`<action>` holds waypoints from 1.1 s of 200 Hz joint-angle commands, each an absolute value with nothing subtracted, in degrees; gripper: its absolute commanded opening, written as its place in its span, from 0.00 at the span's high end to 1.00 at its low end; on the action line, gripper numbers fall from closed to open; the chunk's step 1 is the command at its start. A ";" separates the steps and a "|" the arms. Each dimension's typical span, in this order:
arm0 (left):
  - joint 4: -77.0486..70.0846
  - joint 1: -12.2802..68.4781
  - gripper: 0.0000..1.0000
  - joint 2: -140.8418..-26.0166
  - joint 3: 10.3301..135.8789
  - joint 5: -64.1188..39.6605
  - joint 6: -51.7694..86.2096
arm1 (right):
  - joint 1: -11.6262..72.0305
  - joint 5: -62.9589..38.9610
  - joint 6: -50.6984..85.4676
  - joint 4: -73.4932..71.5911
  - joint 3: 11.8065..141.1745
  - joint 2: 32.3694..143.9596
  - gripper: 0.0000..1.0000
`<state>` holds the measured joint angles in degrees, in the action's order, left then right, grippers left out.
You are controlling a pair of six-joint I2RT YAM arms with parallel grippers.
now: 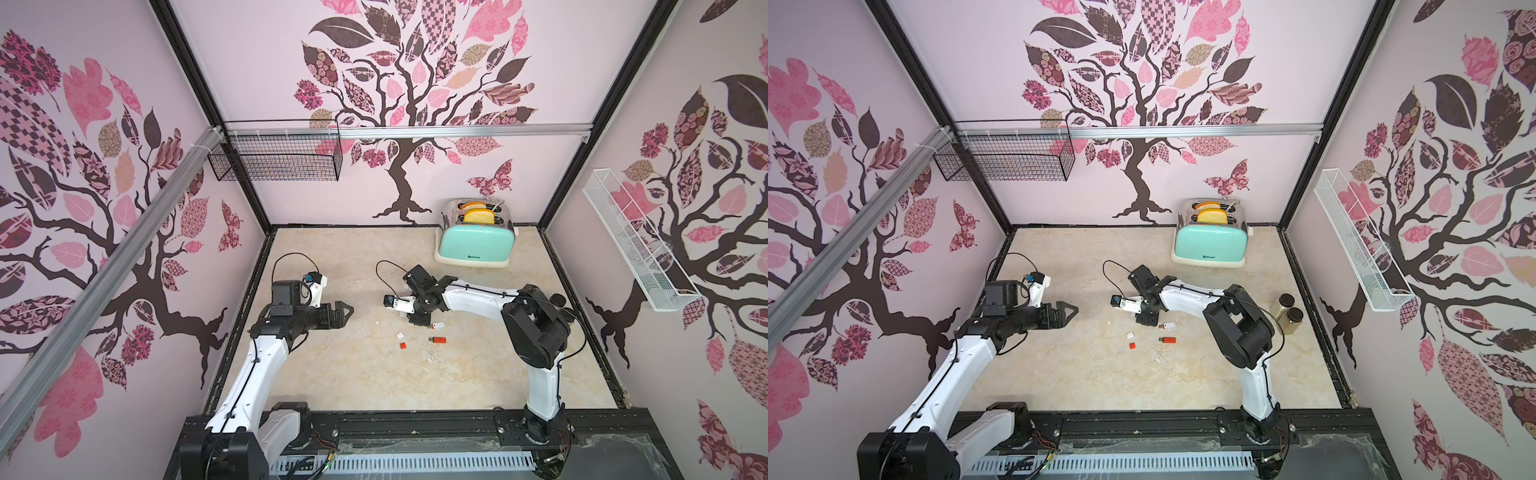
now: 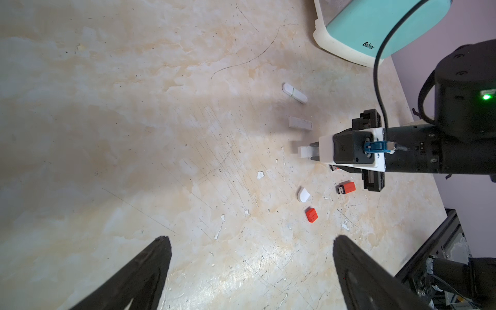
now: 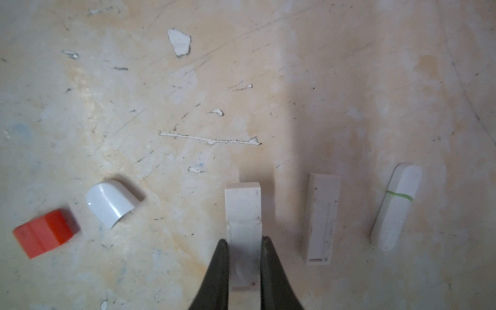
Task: Close the usb drive cover
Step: Place the USB drive at the center of the board.
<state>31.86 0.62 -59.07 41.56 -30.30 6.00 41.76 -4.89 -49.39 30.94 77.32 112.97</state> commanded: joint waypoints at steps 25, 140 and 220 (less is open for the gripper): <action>30.82 0.32 0.02 -58.97 41.11 -31.66 5.72 | 41.85 -5.26 -50.90 31.68 79.16 115.14 0.99; 30.79 0.26 0.02 -58.85 41.10 -31.59 6.20 | 42.46 -6.08 -49.52 31.25 78.10 113.03 0.50; 30.86 0.25 0.02 -59.25 41.66 -31.87 6.50 | 42.77 -1.10 -21.36 30.41 78.17 104.21 0.19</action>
<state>31.79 0.56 -59.20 41.45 -31.38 6.24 42.30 -5.19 -38.06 30.35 75.70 106.74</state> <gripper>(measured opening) 0.983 0.773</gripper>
